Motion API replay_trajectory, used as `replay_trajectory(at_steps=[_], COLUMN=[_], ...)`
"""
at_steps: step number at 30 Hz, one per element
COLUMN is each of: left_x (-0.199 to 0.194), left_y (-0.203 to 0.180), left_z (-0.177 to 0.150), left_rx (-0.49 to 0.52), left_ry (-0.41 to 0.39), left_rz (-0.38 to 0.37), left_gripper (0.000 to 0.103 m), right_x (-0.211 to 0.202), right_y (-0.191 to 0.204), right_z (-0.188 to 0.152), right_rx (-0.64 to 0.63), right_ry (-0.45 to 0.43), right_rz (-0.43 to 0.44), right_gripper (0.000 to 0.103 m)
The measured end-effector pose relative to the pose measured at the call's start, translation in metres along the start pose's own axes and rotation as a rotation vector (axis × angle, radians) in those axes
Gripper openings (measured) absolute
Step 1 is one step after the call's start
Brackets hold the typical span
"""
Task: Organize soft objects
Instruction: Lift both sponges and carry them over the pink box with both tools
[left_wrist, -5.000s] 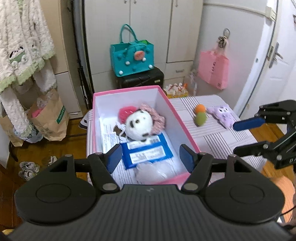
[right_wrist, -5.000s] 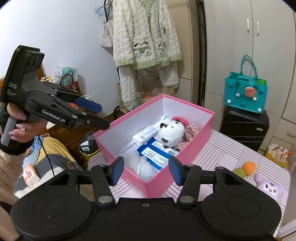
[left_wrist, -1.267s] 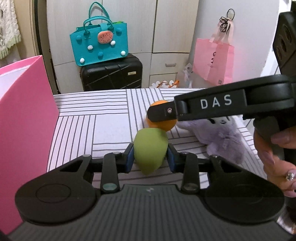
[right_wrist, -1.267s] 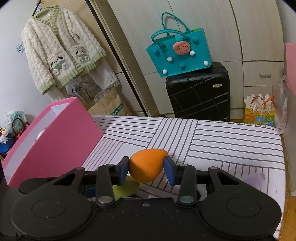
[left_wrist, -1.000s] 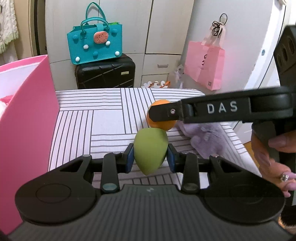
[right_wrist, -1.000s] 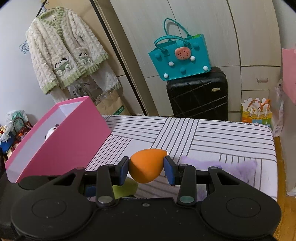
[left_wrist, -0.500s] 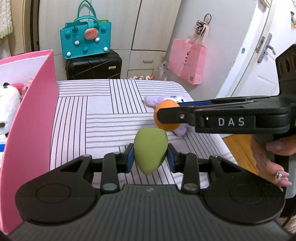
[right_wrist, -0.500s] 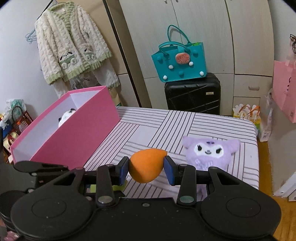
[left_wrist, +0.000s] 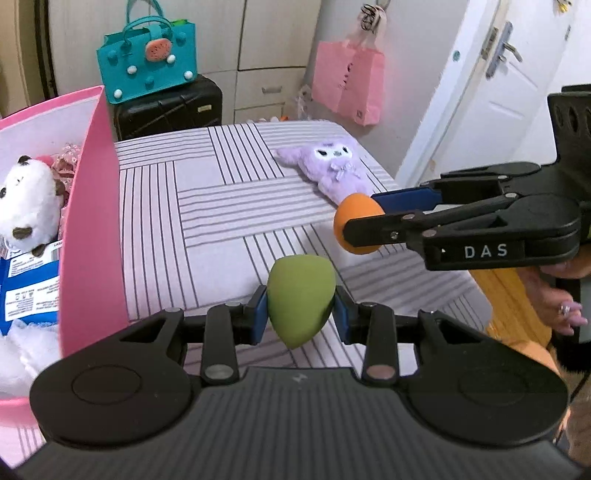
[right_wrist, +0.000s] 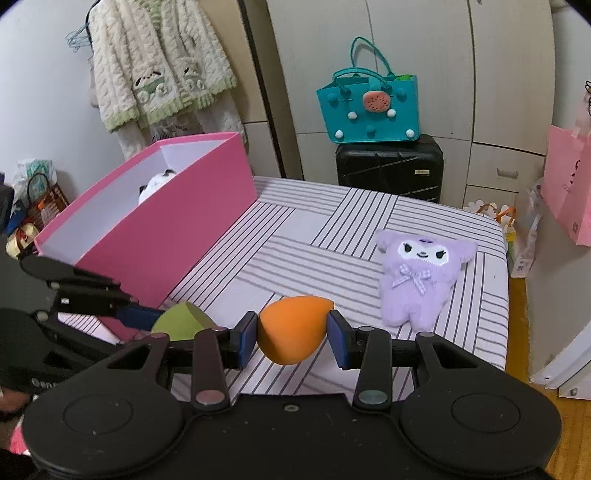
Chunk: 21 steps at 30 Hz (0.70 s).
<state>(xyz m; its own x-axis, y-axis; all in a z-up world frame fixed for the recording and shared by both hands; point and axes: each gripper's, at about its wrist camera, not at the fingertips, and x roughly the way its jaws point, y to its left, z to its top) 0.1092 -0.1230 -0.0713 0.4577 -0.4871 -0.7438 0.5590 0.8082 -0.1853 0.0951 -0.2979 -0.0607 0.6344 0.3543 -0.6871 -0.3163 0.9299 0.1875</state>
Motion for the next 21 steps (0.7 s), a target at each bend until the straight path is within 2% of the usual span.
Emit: replay_trajectory(at_steps=[4,8,12,16,21], left_x=[-0.011,-0.024,-0.035,-0.046,-0.061], left_y=[0.001,-0.002,-0.001,-0.002,0.001], left_z=[-0.004,-0.007,-0.009,-0.013,-0.017], left_rx=[0.033,0.069,0.084,0.102,0.098], left_ry=[0.031,0.052,0.089,0.099,0.11], left_rz=[-0.012,-0.031,-0.063,-0.058,-0.057], left_gripper=[0.035,0.035,0.035,0.035,0.035], right_x=[-0.006,-0.012,-0.017,-0.024,-0.026], right_y=[0.007,0.014,0.023,0.031,0.045], right_z=[-0.006,-0.02,-0.029,-0.03,-0.035], right_rx=[0.009,0.021,0.025,0.034,0.02], right_ry=[0.026,0.028,0.027,0.047,0.07], right_rz=[0.022,-0.002,0.009,0.033,0.0], right_gripper=[0.046,0.047,0.047,0.047,0.047])
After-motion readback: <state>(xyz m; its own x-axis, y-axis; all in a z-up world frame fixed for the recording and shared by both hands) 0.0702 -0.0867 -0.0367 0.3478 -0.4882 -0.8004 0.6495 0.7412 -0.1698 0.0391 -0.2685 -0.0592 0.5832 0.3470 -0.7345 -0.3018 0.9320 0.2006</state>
